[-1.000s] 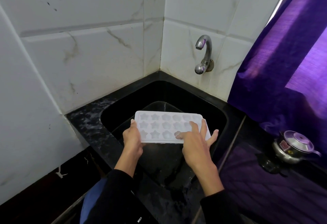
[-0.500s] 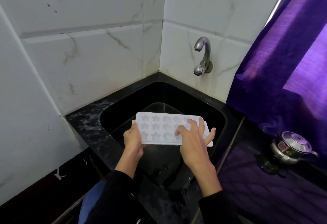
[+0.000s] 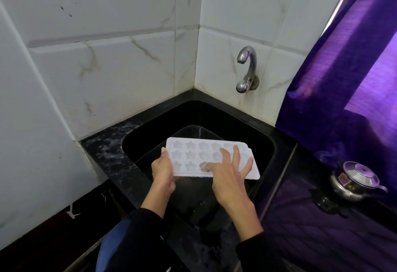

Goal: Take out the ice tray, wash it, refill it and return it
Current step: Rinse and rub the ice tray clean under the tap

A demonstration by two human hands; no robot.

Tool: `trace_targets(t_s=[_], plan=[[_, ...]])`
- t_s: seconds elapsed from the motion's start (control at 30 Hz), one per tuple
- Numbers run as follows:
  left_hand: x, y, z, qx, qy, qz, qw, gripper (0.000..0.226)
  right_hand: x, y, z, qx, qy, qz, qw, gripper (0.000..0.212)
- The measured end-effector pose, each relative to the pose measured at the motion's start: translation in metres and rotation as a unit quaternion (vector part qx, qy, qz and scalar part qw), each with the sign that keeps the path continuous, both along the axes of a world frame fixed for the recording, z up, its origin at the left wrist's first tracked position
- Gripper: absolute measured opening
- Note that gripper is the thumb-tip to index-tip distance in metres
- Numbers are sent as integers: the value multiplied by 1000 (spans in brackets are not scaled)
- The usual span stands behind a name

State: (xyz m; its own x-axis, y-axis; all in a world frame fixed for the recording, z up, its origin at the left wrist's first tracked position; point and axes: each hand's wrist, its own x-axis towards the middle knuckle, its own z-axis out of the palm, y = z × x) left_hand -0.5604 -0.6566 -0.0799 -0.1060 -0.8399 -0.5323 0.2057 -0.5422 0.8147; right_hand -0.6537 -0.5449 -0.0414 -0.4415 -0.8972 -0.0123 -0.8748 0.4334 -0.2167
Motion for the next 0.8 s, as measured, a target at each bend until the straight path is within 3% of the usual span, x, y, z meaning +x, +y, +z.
trace_targets(t_s=[0.8], plan=[[-2, 2, -2, -3, -1, -1, 1000, 36, 1, -1, 1, 10, 13, 7, 1000, 70]])
